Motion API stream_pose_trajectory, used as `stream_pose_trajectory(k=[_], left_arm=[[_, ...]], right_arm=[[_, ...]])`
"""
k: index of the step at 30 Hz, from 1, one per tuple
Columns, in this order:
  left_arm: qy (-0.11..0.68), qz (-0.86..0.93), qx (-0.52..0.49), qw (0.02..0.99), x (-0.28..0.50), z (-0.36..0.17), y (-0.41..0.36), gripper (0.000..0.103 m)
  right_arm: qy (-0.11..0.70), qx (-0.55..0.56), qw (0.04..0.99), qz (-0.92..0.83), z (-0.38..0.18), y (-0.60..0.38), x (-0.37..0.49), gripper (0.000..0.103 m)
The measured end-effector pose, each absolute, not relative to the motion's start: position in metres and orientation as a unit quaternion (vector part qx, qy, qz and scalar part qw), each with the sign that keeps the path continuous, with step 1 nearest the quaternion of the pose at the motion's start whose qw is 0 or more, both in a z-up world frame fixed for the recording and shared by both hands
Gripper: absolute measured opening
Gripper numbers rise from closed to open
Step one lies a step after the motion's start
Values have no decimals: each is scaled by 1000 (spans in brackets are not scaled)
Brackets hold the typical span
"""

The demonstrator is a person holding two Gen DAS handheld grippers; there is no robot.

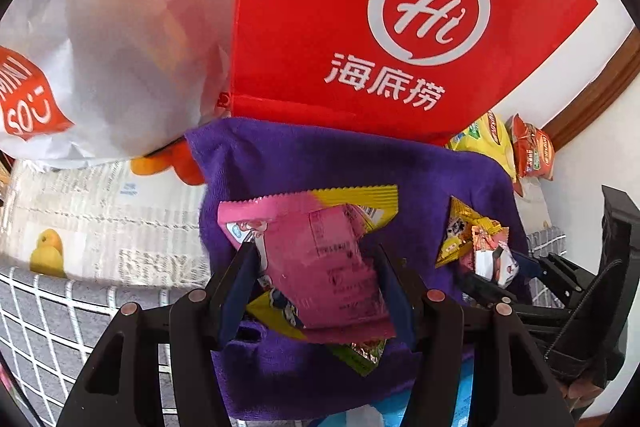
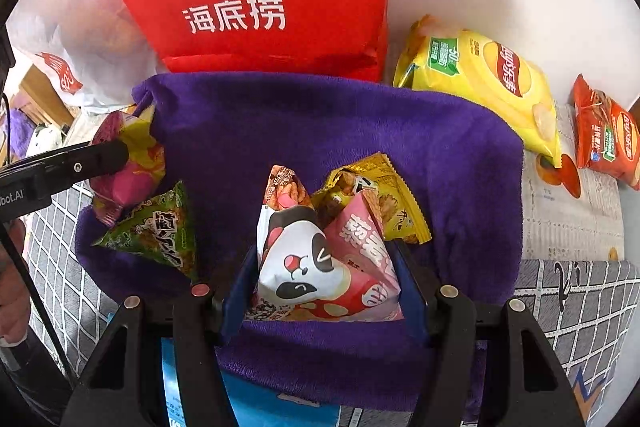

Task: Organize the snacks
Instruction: 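Carry both held bags up and over onto the purple towel, then open both tools to release the bags onto the purple towel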

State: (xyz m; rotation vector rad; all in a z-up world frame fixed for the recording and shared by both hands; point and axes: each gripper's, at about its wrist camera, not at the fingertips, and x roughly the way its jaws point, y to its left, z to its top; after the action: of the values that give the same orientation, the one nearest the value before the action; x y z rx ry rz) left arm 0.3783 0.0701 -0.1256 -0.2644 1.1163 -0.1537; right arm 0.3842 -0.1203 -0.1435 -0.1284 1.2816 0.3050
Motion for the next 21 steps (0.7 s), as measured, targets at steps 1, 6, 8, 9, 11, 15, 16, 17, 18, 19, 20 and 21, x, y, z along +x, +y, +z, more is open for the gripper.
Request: stream_pose_trajectory(k=[1, 6, 8, 9, 11, 15, 16, 17, 18, 19, 20, 21], left_arm=[[530, -77, -128, 835, 379, -127, 69, 58], [536, -85, -133, 830, 379, -131, 65, 58], [535, -86, -132, 830, 379, -130, 64, 58], [536, -87, -132, 830, 379, -131, 63, 58], [537, -88, -131, 829, 379, -131, 61, 58], [536, -90, -130, 829, 380, -131, 59, 58], [536, -92, -130, 829, 380, -131, 59, 58], [535, -93, -131, 829, 380, -130, 58, 58], [534, -94, -131, 830, 380, -130, 58, 58], [534, -96, -130, 830, 380, -129, 58, 58], [534, -98, -128, 830, 380, -129, 57, 58], [533, -100, -126, 830, 379, -127, 58, 59]], right_arm=[[596, -60, 788, 142, -144, -119, 385, 64], [594, -62, 789, 144, -142, -117, 386, 70], [592, -58, 790, 147, -140, -117, 386, 74], [591, -58, 791, 146, -139, -118, 386, 77], [588, -60, 794, 142, -136, -120, 385, 77], [581, -55, 800, 141, -125, -123, 384, 77], [575, -55, 804, 142, -121, -124, 382, 77], [571, -55, 807, 142, -117, -125, 381, 77], [565, -53, 811, 141, -112, -127, 380, 77], [561, -50, 814, 141, -108, -129, 379, 77], [555, -44, 819, 140, -103, -132, 378, 77], [552, -40, 821, 139, -100, -133, 377, 77]])
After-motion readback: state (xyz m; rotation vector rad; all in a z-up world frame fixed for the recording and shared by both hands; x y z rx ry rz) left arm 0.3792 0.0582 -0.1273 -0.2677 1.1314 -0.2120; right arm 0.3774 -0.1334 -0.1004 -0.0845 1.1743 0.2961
